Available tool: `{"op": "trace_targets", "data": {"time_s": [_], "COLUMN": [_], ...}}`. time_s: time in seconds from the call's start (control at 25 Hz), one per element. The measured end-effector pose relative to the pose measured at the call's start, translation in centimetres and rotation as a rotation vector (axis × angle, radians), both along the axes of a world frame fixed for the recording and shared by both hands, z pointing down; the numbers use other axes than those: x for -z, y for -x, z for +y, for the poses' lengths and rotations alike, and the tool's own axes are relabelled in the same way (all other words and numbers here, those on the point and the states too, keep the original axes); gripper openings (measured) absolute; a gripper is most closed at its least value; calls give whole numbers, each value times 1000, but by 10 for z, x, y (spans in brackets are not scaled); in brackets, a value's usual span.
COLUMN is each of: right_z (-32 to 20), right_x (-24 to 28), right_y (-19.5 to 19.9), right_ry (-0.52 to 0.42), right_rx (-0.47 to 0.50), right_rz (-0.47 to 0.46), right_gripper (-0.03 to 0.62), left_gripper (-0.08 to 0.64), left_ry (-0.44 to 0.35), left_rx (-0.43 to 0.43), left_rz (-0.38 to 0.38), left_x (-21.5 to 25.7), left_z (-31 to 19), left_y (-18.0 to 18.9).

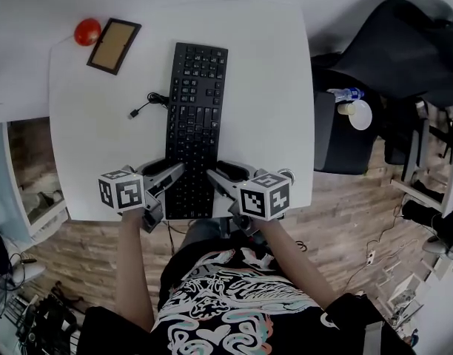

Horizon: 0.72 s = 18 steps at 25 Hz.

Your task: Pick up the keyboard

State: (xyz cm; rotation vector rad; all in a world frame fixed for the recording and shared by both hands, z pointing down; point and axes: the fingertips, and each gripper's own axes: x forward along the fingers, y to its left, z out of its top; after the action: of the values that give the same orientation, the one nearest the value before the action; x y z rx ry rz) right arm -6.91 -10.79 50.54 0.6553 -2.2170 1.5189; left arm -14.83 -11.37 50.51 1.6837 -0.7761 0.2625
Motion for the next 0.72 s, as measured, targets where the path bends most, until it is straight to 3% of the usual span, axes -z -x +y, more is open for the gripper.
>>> {"op": "trace_targets", "data": {"time_s": [0.2,0.64,0.72], "right_z": [2,-3,-5], "right_x": [7,-2,-4], "right_y": [-1,-4,-4], "right_ry": [0,12,11], "right_rx": [-9,-33,-37], "right_rz": [-2,-39,-59], "right_gripper": [152,152,152], "left_gripper": [123,97,97], "left_ry": [81,54,67], "left_rx": [53,104,142], "left_rz": [186,386,454], "left_x": [14,22,24], "left_z": [5,3,1], "left_y": [-2,-7,-9]}}
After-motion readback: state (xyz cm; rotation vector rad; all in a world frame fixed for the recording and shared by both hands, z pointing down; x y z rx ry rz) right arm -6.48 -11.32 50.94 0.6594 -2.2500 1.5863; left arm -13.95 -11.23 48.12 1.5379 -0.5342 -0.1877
